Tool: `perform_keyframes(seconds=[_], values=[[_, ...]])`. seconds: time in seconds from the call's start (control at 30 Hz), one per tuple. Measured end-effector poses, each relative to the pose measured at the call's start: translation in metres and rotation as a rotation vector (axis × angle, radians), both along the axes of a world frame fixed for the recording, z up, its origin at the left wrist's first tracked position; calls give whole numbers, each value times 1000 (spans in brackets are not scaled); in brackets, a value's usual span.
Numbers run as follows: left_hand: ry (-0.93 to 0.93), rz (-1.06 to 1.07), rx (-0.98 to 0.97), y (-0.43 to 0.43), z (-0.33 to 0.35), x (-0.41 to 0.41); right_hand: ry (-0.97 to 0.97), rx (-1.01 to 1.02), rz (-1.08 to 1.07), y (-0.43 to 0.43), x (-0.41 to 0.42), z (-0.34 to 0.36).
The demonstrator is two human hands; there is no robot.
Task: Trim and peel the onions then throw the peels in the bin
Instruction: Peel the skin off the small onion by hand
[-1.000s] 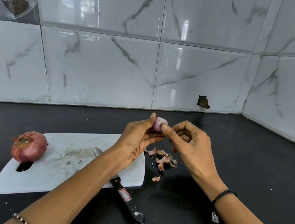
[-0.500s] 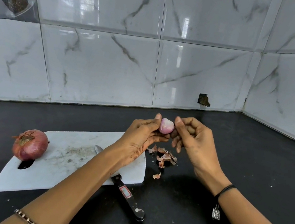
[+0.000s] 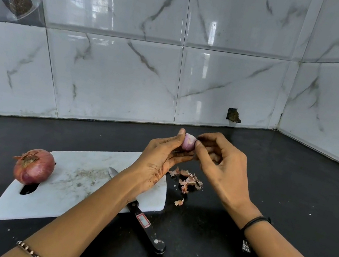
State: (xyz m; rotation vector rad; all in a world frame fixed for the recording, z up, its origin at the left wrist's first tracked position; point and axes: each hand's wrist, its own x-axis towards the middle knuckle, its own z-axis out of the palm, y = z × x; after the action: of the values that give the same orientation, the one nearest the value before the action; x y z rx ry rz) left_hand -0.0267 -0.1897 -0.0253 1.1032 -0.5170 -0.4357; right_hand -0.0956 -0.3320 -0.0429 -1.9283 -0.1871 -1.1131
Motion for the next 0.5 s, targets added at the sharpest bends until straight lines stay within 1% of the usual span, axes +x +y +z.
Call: perform_keyframes(seconds=[0.1, 0.2, 0.3, 0.4, 0.5], values=[[-20, 51, 74, 1, 0, -1, -96, -193, -86, -4, 0, 1], [-17, 125, 119, -1, -2, -1, -136, -311, -117, -6, 1, 1], [-18, 199, 161, -1, 0, -3, -134, -375, -120, -7, 3, -1], [-22, 227, 176, -1, -1, -3, -141, -416, -120, -9, 3, -1], [-67, 286, 241, -3, -3, -4, -133, -444, -121, -10, 2, -1]])
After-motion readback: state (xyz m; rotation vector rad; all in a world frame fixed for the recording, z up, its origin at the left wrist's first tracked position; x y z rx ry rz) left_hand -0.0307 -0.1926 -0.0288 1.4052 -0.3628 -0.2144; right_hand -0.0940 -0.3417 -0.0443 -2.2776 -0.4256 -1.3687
